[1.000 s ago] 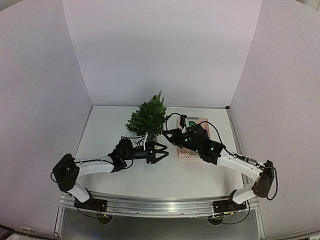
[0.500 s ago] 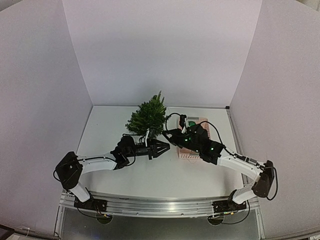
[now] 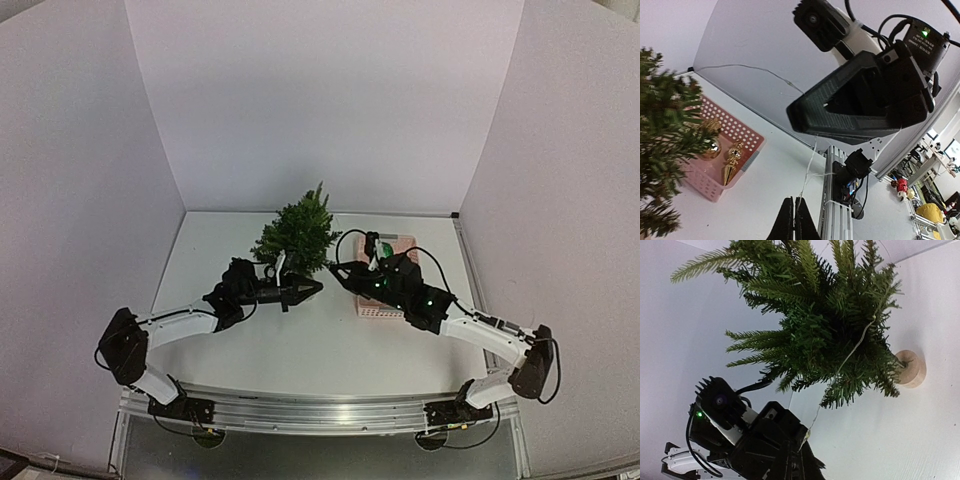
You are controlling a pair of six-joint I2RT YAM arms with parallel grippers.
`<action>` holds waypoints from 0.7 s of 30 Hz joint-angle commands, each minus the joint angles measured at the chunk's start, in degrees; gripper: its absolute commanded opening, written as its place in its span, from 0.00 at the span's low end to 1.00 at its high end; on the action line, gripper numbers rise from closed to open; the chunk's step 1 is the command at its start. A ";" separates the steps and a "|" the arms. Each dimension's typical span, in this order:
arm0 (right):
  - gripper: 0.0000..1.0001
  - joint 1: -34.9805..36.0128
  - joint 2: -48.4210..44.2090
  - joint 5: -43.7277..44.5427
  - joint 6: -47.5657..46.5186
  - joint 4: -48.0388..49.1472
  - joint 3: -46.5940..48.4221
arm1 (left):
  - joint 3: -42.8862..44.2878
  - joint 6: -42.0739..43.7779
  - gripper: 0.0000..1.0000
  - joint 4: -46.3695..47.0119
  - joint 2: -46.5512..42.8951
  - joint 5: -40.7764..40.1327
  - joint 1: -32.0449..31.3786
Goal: Decorate the small christmas tree
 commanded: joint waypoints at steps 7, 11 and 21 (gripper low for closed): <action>0.34 0.22 -1.76 2.52 -8.20 1.47 1.79 | 4.62 29.93 0.00 -35.83 -10.86 -2.30 3.38; 0.40 0.21 -1.43 2.01 -11.89 -0.48 2.95 | 4.81 32.17 0.00 -39.17 -12.24 -4.30 4.15; 0.87 4.07 -2.08 -8.13 -37.65 -7.85 -2.65 | 4.15 28.48 0.00 -37.82 -13.31 -2.76 6.46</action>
